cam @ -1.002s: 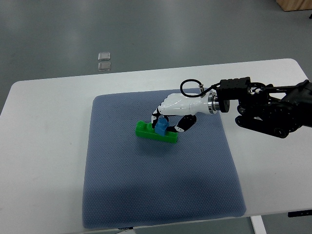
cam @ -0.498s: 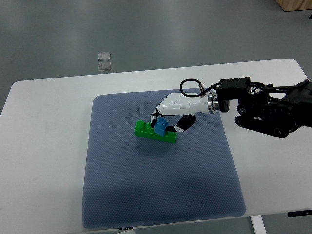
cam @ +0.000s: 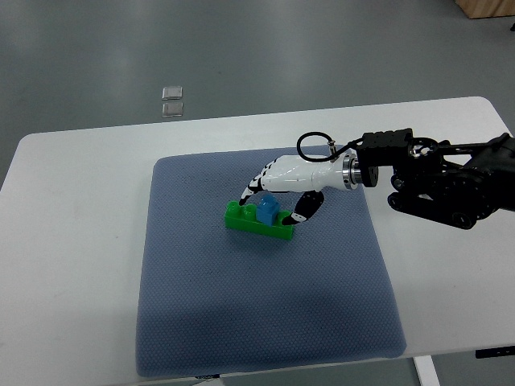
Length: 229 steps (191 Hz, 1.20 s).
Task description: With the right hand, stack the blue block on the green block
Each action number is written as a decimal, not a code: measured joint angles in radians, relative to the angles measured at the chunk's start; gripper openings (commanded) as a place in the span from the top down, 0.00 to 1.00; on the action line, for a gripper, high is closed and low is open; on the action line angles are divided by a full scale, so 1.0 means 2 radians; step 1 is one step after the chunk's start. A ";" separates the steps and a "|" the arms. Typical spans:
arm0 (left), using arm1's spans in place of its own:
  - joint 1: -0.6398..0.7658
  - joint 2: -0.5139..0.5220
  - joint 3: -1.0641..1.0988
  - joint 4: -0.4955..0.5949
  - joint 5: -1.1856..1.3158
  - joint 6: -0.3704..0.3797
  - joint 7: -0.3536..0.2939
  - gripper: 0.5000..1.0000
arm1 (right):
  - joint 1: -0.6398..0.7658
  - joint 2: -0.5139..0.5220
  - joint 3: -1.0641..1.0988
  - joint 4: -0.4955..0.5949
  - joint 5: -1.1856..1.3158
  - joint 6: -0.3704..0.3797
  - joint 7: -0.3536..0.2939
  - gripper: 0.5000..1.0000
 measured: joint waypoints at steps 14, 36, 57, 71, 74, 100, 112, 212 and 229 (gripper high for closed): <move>0.000 0.000 0.000 0.000 0.000 0.000 0.000 0.00 | 0.001 -0.001 0.000 0.000 0.000 0.000 0.000 0.26; 0.000 0.000 0.000 0.000 0.000 0.000 0.000 0.00 | 0.003 -0.004 0.000 0.000 0.000 -0.001 0.000 0.21; 0.000 0.000 0.000 0.000 0.000 0.000 0.000 0.00 | 0.006 -0.013 0.005 0.000 0.002 -0.002 0.000 0.19; 0.000 0.000 0.000 0.000 0.000 0.000 0.000 0.00 | 0.007 -0.018 0.018 0.000 0.007 0.000 0.000 0.18; 0.000 0.000 0.000 0.000 0.000 0.000 0.000 0.00 | 0.007 -0.019 0.021 0.000 0.010 0.001 0.000 0.18; 0.000 0.000 0.000 0.000 0.000 0.000 0.000 0.00 | -0.001 -0.024 0.061 -0.001 0.068 0.013 -0.001 0.18; 0.000 0.000 0.000 0.000 0.000 0.000 0.000 0.00 | -0.005 -0.032 0.075 -0.003 0.112 0.031 -0.004 0.18; 0.000 0.000 0.000 0.000 0.000 0.000 0.000 0.00 | -0.112 -0.011 0.240 -0.134 0.508 0.074 -0.085 0.18; 0.000 0.000 0.000 0.000 0.000 0.000 0.000 0.00 | -0.127 0.004 0.259 -0.170 0.566 0.068 -0.096 0.18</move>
